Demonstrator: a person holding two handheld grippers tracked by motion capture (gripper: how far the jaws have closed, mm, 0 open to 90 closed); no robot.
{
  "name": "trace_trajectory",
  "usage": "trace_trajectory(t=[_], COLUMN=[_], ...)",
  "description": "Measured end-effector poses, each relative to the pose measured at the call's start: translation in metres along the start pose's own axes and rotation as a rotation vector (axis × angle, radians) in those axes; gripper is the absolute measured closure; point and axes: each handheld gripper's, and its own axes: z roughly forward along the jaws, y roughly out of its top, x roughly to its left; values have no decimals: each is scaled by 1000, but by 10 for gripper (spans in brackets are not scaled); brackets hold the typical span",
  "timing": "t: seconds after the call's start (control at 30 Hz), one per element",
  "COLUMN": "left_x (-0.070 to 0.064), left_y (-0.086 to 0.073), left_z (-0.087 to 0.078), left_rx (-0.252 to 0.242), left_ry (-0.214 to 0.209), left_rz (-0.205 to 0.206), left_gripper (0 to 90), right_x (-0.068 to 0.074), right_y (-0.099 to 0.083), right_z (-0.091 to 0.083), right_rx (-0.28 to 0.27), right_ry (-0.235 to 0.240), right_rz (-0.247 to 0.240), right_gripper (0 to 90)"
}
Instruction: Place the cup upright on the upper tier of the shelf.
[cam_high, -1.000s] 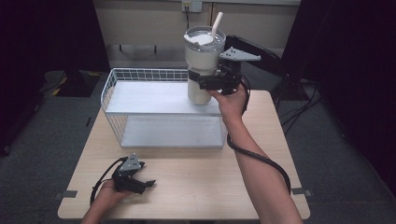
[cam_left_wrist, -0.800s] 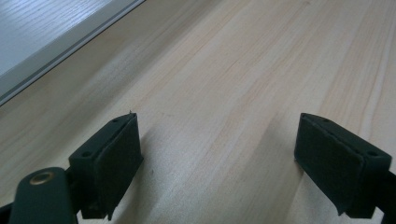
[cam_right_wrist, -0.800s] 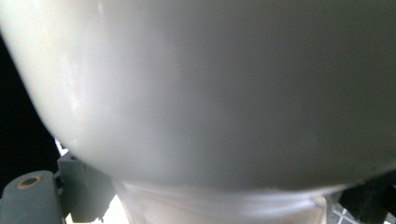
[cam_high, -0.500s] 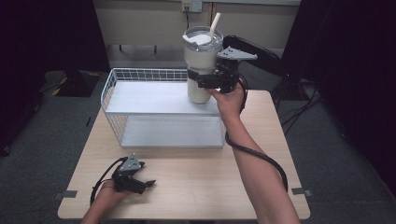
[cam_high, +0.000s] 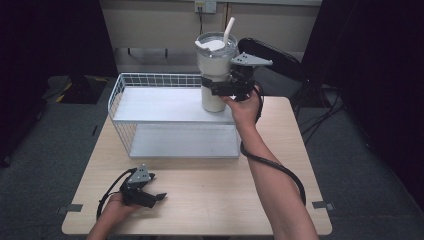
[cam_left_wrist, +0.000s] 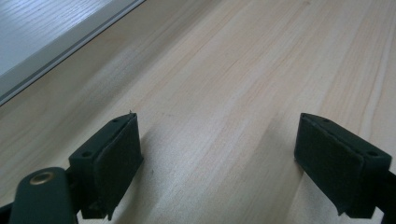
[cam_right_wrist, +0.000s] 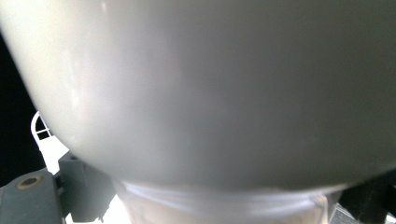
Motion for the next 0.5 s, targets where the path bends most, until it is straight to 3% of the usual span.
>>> trace_trajectory(t=[0.5], left_x=[0], left_y=[0], left_z=[0], left_rx=[0], left_ry=[0], left_rz=[0], left_gripper=[141], right_x=[-4], right_y=[-6], right_z=[1], right_rx=[4], right_ry=[-10], right_rz=[10], right_gripper=[97])
